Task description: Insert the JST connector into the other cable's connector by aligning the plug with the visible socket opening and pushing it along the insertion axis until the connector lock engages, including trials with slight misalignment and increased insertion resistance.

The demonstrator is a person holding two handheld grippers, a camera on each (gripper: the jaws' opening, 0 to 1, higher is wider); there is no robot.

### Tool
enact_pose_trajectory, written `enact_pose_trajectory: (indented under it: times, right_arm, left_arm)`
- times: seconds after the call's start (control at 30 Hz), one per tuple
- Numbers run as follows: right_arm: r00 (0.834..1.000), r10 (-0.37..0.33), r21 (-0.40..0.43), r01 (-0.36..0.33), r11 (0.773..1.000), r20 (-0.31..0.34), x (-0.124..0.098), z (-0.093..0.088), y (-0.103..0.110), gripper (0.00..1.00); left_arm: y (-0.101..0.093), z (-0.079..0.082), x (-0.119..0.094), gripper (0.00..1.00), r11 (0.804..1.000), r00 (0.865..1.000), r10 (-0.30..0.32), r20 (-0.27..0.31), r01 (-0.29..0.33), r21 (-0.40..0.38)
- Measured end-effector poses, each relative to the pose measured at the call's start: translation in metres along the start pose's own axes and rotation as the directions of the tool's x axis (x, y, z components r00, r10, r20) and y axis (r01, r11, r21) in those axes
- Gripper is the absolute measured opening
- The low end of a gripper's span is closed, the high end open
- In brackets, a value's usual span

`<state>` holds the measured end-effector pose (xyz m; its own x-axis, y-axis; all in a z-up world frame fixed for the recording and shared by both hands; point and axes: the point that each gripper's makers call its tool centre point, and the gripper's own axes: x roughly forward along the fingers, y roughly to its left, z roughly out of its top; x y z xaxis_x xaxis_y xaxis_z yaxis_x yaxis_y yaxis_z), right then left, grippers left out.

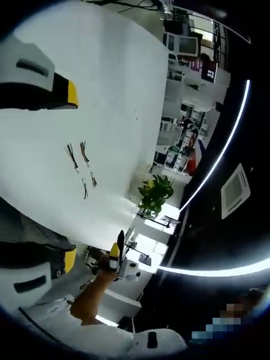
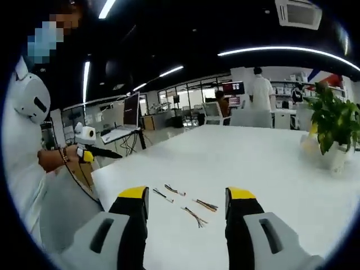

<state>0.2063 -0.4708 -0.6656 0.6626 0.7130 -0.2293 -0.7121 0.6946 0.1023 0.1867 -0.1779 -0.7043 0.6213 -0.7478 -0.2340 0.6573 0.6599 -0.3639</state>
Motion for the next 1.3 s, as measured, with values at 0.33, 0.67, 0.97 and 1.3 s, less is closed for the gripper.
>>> enact_pose_trajectory:
  times: [0.33, 0.67, 0.97, 1.3]
  right_arm:
    - [0.984, 0.178, -0.123, -0.174, 0.977, 0.024, 0.006, 0.048, -0.011, 0.43]
    - [0.938, 0.348, -0.190, -0.343, 0.920, -0.012, 0.030, 0.070, -0.012, 0.39]
    - [0.905, 0.423, -0.167, -0.424, 0.890, -0.043, 0.062, 0.054, -0.022, 0.39]
    - [0.903, 0.426, -0.131, -0.431, 0.893, -0.064, 0.092, 0.027, -0.037, 0.37]
  left_arm:
    - [-0.005, 0.063, 0.018, 0.96, 0.966, 0.988, -0.145, 0.062, 0.127, 0.226]
    - [0.003, 0.083, 0.060, 0.92, 0.939, 0.979, -0.206, -0.014, 0.201, 0.279]
    - [0.002, 0.079, 0.102, 0.84, 0.902, 0.954, -0.299, -0.038, 0.295, 0.315]
    - [0.014, 0.050, 0.136, 0.74, 0.899, 0.943, -0.316, -0.109, 0.334, 0.283]
